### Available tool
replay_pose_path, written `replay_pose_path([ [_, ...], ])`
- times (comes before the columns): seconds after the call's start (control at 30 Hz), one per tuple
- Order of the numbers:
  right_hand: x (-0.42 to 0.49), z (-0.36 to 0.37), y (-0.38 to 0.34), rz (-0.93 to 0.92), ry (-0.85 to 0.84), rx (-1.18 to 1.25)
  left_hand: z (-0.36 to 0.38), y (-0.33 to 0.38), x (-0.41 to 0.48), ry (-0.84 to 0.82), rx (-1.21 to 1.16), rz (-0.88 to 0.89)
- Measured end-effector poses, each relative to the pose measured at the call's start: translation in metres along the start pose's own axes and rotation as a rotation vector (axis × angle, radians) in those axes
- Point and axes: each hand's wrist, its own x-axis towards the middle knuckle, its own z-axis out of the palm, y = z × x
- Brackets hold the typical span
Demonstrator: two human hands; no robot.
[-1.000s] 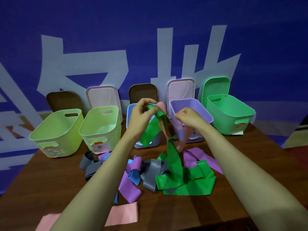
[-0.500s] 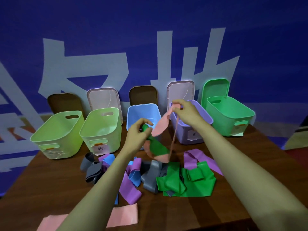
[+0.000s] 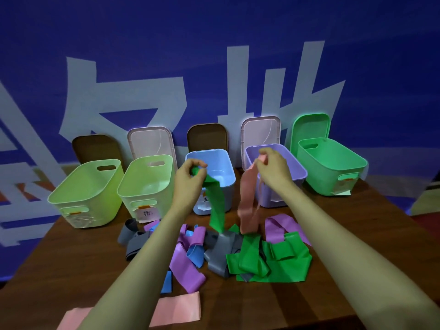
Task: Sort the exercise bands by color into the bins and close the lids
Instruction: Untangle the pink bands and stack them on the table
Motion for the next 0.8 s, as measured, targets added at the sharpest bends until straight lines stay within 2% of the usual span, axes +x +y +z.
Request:
replay_pose_path([
  [0.07,-0.002,-0.008,-0.012,-0.129,0.055,0.063,-0.002,-0.017,-0.001,-0.153,0.271,-0.072],
  [0.17,-0.006,-0.018,-0.031,-0.228,-0.047,0.127,-0.001,-0.034,-0.009,-0.693,0.821,-0.249],
  [0.2,-0.008,-0.02,-0.037,-0.23,-0.101,0.173,0.001,-0.035,-0.013,-0.826,0.968,-0.277],
  [0.23,-0.009,-0.023,-0.041,-0.235,-0.145,0.221,0.003,-0.035,-0.016,-0.867,1.047,-0.275],
  [0.27,-0.01,-0.026,-0.045,-0.252,-0.179,0.262,0.006,-0.034,-0.017,-0.834,1.039,-0.246],
  [0.3,-0.012,-0.028,-0.048,-0.274,-0.211,0.292,0.008,-0.032,-0.017,-0.751,0.943,-0.209],
  [0.4,-0.016,-0.037,-0.058,-0.323,-0.314,0.345,0.014,-0.011,-0.013,-0.48,0.405,-0.096],
  [0.5,-0.019,-0.046,-0.066,-0.37,-0.395,0.375,0.013,0.024,-0.012,-0.48,-0.005,-0.009],
  [0.6,-0.022,-0.053,-0.073,-0.392,-0.414,0.397,0.008,0.05,-0.012,-0.527,-0.204,0.008],
  [0.8,-0.02,-0.064,-0.079,-0.371,-0.459,0.411,0.001,0.054,-0.012,-0.315,-0.378,-0.048],
])
